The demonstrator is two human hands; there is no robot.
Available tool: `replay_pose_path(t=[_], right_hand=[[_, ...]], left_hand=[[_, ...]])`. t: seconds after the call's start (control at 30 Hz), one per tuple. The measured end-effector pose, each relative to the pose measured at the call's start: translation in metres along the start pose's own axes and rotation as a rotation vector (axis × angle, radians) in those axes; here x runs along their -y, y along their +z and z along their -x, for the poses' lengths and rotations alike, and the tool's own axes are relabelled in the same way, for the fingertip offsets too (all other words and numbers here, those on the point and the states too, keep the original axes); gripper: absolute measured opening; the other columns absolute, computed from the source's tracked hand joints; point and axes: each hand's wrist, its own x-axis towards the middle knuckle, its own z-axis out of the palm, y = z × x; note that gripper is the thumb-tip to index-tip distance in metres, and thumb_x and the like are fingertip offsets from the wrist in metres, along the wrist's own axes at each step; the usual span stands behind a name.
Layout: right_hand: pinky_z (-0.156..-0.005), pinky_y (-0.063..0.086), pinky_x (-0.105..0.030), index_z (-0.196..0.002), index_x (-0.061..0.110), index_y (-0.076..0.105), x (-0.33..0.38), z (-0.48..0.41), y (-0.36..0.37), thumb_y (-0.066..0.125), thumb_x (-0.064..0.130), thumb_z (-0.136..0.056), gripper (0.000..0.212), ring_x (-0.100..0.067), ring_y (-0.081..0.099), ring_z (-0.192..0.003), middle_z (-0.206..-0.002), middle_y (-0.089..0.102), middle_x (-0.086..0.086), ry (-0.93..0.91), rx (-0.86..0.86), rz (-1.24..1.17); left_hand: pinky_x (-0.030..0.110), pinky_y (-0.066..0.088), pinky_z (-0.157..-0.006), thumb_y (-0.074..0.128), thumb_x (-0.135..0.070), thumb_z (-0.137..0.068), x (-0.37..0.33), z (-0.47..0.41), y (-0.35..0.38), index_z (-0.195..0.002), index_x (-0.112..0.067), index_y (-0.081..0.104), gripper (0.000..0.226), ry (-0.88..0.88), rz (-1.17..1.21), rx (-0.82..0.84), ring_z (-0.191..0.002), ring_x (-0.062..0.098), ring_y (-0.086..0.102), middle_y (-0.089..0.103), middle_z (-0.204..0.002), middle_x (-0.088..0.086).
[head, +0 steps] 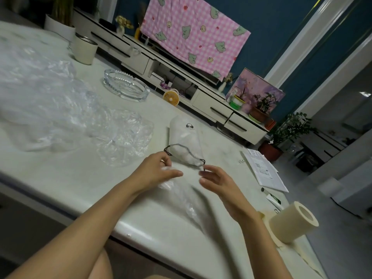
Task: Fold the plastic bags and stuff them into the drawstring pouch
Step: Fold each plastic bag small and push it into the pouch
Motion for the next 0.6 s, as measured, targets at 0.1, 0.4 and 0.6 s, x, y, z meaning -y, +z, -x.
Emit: replay_pose_path(t=[0.1,0.4,0.6], right_hand=[[-0.098,0.043,-0.023,-0.132,0.018,0.049,0.010,-0.011,0.021,0.076,0.033,-0.072,0.068,-0.006,0.055,-0.117,-0.126,0.059,0.000,0.114,0.299,0.140],[-0.076,0.049,-0.021,-0.101,0.010,0.064,0.016,-0.010,0.035,0.062,0.005,-0.082,0.020,-0.010,0.066,-0.082,-0.086,0.070,0.003,0.150,0.619,-0.041],[-0.072,0.048,-0.026,-0.080,0.010,0.065,0.003,0.003,0.026,0.070,0.007,-0.081,0.006,-0.018,0.062,-0.073,-0.078,0.065,-0.006,0.117,0.458,-0.085]], left_hand=[[0.018,0.028,-0.051,0.082,-0.026,-0.070,-0.001,0.004,-0.001,-0.069,-0.020,0.049,0.034,0.058,-0.061,0.034,-0.046,0.002,0.036,0.042,-0.055,-0.010],[0.012,0.032,-0.053,0.081,-0.019,-0.070,-0.025,0.019,-0.002,-0.074,-0.022,0.056,0.026,0.189,-0.040,0.101,-0.053,-0.002,0.043,0.047,-0.063,-0.008],[0.018,0.035,-0.058,0.070,-0.034,-0.081,-0.021,0.012,-0.018,-0.085,-0.015,0.056,0.024,0.020,0.071,-0.455,-0.071,0.006,0.054,0.055,-0.074,-0.006]])
